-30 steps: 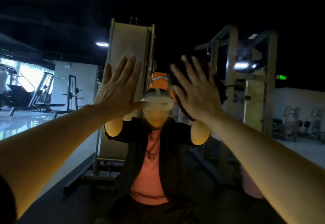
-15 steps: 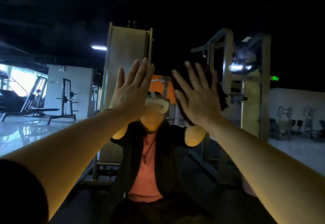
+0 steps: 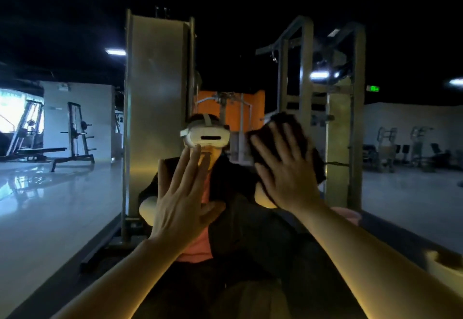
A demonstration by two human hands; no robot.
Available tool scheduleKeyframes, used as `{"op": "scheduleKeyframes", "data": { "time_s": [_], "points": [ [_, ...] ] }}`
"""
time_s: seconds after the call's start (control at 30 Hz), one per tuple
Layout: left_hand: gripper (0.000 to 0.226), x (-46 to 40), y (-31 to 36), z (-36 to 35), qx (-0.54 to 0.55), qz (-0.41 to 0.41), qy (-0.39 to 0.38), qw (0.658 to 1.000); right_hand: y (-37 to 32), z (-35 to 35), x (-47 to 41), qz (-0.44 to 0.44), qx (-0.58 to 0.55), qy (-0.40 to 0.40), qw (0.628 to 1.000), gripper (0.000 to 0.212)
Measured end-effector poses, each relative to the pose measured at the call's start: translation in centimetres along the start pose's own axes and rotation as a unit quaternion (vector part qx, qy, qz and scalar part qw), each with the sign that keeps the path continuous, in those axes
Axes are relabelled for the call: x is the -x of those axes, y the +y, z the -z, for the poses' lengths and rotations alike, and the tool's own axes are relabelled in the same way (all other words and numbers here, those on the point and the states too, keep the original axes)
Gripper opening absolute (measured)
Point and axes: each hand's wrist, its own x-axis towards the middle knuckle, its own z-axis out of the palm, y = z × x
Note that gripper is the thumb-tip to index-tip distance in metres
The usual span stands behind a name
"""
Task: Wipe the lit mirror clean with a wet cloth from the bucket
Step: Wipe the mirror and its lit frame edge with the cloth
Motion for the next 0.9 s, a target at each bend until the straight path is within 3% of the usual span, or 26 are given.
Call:
{"op": "scheduleKeyframes", "data": {
  "time_s": [0.1,0.17,0.23,0.33,0.4,0.47,0.53,0.6,0.67,0.73,0.8,0.9],
  "points": [
    [0.096,1.2,0.7,-1.5,-0.019,-0.011,-0.025,0.999,4.9,0.1,4.4,-0.180,-0.006,0.017,0.984,0.055],
    [0.095,1.2,0.8,-1.7,-0.034,-0.007,-0.034,0.999,3.4,-0.5,5.6,-0.257,-0.012,0.031,0.966,0.057],
    [0.095,1.2,0.9,-1.6,-0.047,-0.008,-0.047,0.998,-0.6,-1.0,5.8,-0.278,-0.029,0.022,0.960,0.057],
    [0.095,1.1,1.0,-1.4,-0.045,0.002,-0.061,0.997,-4.3,-1.8,7.7,-0.101,-0.020,-0.027,0.994,0.055],
    [0.093,1.2,1.6,-1.0,-0.031,0.014,-0.058,0.998,-1.9,-1.5,8.9,0.041,-0.007,-0.054,0.998,0.054],
    [0.094,2.8,2.2,-0.8,0.001,0.015,-0.053,0.998,1.1,-1.0,10.5,0.068,0.007,-0.058,0.996,0.053],
    [0.102,6.0,2.9,-0.8,0.015,0.003,-0.059,0.998,2.6,-0.7,12.5,-0.087,-0.011,-0.052,0.995,0.054],
    [0.104,9.5,3.3,-1.1,0.008,0.011,-0.064,0.998,0.4,-1.1,13.7,-0.287,-0.051,-0.027,0.956,0.056],
    [0.098,12.4,3.6,-1.8,0.014,0.056,-0.063,0.996,-4.6,-2.1,14.2,-0.351,-0.065,-0.019,0.934,0.058],
    [0.094,14.9,4.0,-2.9,0.019,0.096,-0.058,0.994,-10.0,-3.2,15.0,-0.277,-0.068,-0.042,0.958,0.058],
    [0.096,17.7,4.3,-3.9,0.023,0.126,-0.054,0.990,-12.9,-3.7,16.8,-0.149,-0.065,-0.077,0.984,0.056],
    [0.098,21.5,4.0,-4.6,0.027,0.124,-0.064,0.990,-11.0,-3.9,19.7,-0.030,-0.041,-0.077,0.996,0.052]
  ]
}}
